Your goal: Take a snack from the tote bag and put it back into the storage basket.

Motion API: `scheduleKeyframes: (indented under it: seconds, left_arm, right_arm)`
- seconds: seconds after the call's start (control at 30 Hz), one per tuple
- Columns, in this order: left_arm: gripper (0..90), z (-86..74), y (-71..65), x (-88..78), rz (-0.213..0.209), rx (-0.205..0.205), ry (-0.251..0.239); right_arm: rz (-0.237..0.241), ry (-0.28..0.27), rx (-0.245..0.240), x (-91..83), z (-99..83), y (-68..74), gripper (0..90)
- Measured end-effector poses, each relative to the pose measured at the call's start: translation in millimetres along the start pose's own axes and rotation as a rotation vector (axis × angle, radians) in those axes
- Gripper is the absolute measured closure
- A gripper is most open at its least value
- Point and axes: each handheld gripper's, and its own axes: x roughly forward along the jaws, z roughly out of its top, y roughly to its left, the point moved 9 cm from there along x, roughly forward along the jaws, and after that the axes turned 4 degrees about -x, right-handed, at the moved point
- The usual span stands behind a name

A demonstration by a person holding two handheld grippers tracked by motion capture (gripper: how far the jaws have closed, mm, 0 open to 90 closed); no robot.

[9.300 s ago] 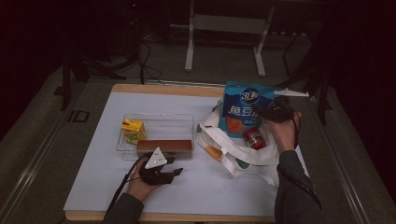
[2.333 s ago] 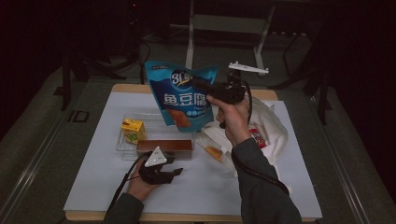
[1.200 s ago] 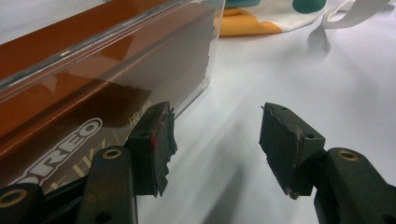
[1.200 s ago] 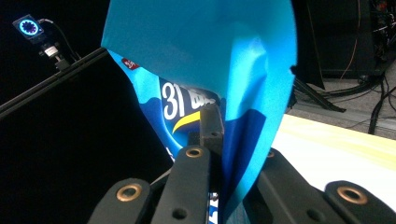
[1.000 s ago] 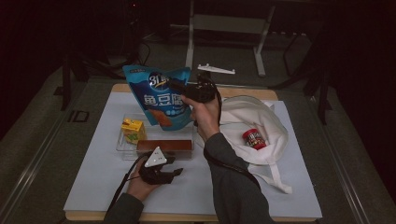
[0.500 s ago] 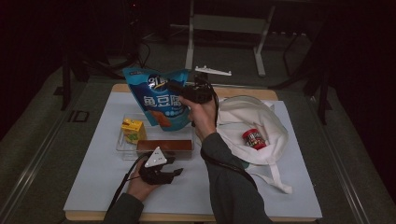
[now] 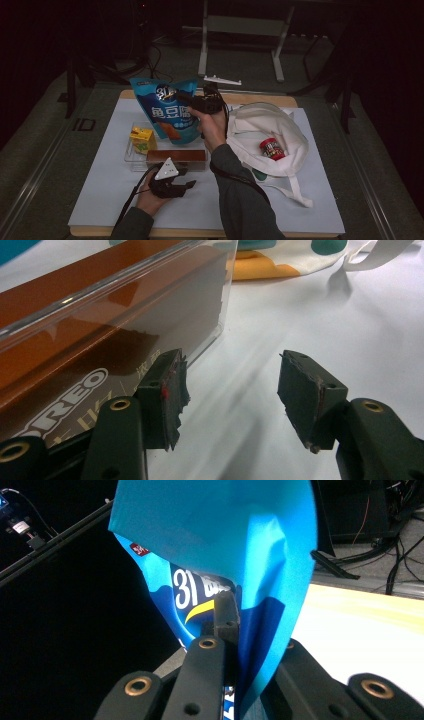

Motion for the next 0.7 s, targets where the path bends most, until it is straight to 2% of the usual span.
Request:
scheduleKeyframes:
  seconds: [0.23, 0.5, 0.7]
  left_arm:
    - [43.8, 0.1, -0.1, -0.2, 0.001, 0.000, -0.003]
    - [43.9, 0.1, -0.3, -0.3, 0.001, 0.004, -0.003]
    - [43.9, 0.1, -0.4, -0.3, 0.002, 0.008, -0.003]
  right_arm:
    - [-0.006, 0.018, 0.002, 7.7, -10.3, -3.9, 89.8]
    - [-0.019, 0.022, 0.030, 14.6, -20.2, -11.2, 89.8]
    - [-0.033, 0.026, 0.016, 19.5, -26.8, -16.0, 89.9]
